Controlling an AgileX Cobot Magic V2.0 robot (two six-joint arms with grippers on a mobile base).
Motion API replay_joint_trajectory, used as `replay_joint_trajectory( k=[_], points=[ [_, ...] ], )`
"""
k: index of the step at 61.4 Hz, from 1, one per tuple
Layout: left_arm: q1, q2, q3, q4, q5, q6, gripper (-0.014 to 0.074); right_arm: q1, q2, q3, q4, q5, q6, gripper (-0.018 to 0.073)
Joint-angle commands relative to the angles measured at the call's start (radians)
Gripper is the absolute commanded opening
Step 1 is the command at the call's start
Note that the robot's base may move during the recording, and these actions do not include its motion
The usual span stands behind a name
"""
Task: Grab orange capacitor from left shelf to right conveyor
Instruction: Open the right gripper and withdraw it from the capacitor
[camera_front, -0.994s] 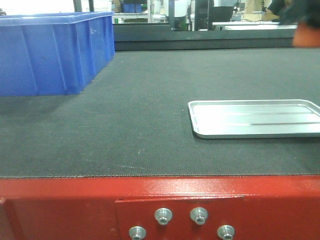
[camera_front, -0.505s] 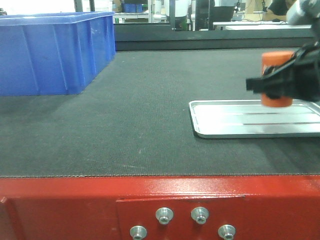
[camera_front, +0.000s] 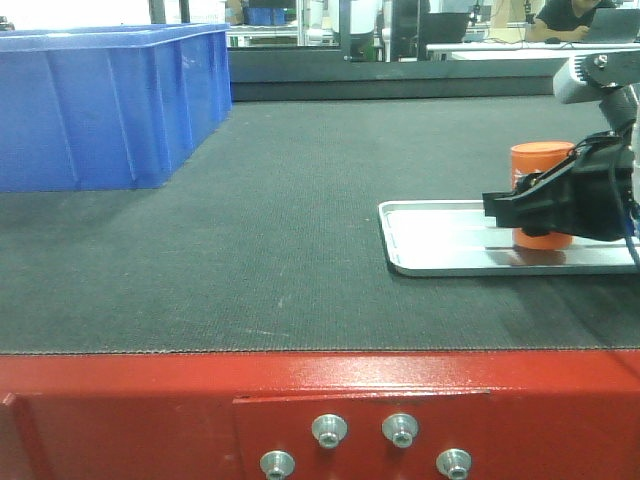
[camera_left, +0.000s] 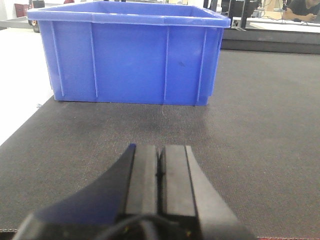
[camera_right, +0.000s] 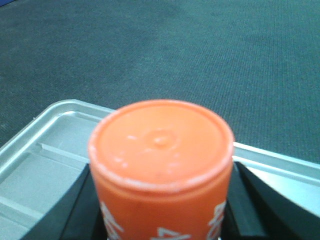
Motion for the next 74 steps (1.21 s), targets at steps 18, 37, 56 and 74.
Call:
replay_joint_trajectory(
  k=[18, 37, 56, 74],
  points=[
    [0.0, -0.011, -0.003, -0.002, -0.087, -0.002, -0.0127, -0.001, -0.084, -0.008, -0.002, -0.05, -0.01, 0.0626],
    [0.0, -0.011, -0.003, -0.002, -0.087, -0.002, -0.0127, -0.001, -0.454, -0.006, -0.002, 0.296, 0.046, 0.0624],
    [0.0, -0.011, -0.003, -0.002, -0.087, -0.002, -0.0127, -0.001, -0.946, -0.006, -0.002, 0.769, 0.151, 0.0585],
    [0.0, -0.011, -0.003, -0.002, -0.087, -0.002, -0.0127, -0.001, -1.269, -0.006, -0.002, 1.154, 0.151, 0.0144]
  ],
)
